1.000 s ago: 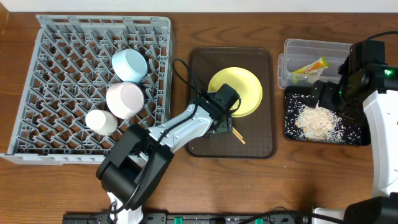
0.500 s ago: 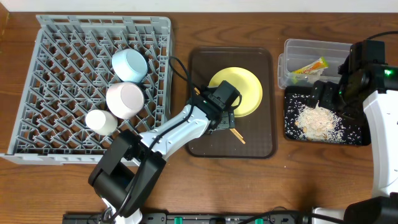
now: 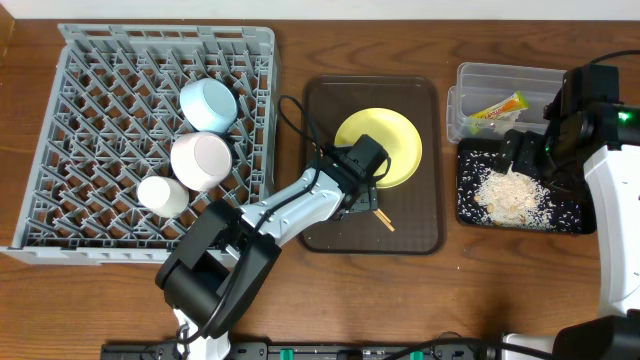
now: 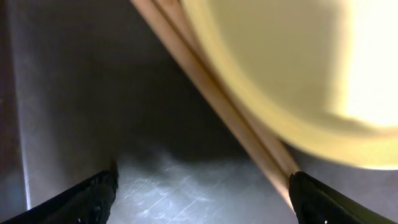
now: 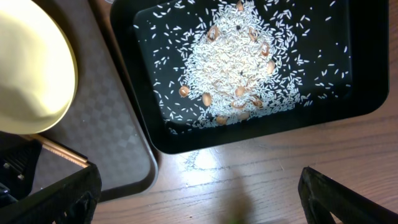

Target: Sort waste into correct bins and load items into the dishwasher

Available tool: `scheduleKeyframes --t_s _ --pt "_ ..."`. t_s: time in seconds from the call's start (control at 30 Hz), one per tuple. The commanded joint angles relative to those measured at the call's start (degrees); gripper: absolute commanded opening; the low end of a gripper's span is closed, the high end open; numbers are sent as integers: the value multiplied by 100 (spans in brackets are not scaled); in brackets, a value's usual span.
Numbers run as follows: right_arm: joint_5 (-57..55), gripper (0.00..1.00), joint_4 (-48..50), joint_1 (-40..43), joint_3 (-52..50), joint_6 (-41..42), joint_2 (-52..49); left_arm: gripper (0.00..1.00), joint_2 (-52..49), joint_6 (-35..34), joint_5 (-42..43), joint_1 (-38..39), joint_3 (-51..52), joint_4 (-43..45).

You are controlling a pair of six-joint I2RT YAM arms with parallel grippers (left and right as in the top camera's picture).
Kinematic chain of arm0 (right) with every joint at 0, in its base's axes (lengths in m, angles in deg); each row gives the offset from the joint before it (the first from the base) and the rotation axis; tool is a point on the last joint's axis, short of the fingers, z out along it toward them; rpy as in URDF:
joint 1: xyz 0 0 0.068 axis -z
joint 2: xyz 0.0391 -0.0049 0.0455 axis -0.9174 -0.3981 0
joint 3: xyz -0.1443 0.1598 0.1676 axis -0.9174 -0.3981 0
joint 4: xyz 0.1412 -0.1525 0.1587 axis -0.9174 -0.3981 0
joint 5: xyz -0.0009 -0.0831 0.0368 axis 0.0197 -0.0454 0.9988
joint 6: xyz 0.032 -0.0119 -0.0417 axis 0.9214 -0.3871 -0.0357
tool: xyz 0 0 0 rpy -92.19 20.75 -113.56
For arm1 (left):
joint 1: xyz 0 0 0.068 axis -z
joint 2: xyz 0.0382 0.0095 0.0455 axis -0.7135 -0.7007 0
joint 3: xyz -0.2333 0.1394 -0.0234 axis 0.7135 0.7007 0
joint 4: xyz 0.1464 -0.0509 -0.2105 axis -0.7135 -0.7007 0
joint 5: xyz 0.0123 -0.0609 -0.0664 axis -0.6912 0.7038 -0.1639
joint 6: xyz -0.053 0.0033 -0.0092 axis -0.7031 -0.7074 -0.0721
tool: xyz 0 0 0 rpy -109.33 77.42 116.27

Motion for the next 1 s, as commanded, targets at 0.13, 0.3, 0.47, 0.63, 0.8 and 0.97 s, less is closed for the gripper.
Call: scheduleKeyframes --t_s 0.13,0.3,0.47,0.63,0.8,0.97 --pt "-17 99 -9 37 26 76 59 91 -129 -76 -26 11 -17 -494" --pt "-15 99 -7 37 26 76 59 91 -127 -79 -22 11 -17 -503" --pt "-15 99 -9 37 26 74 59 91 -4 -76 151 11 -61 -317" --pt "-15 99 -7 37 26 76 59 88 153 17 632 13 -61 251" --pt "4 99 -7 37 26 76 59 87 118 13 466 125 -55 444" --pt "4 99 -4 37 26 76 59 87 39 118 -101 341 -39 466"
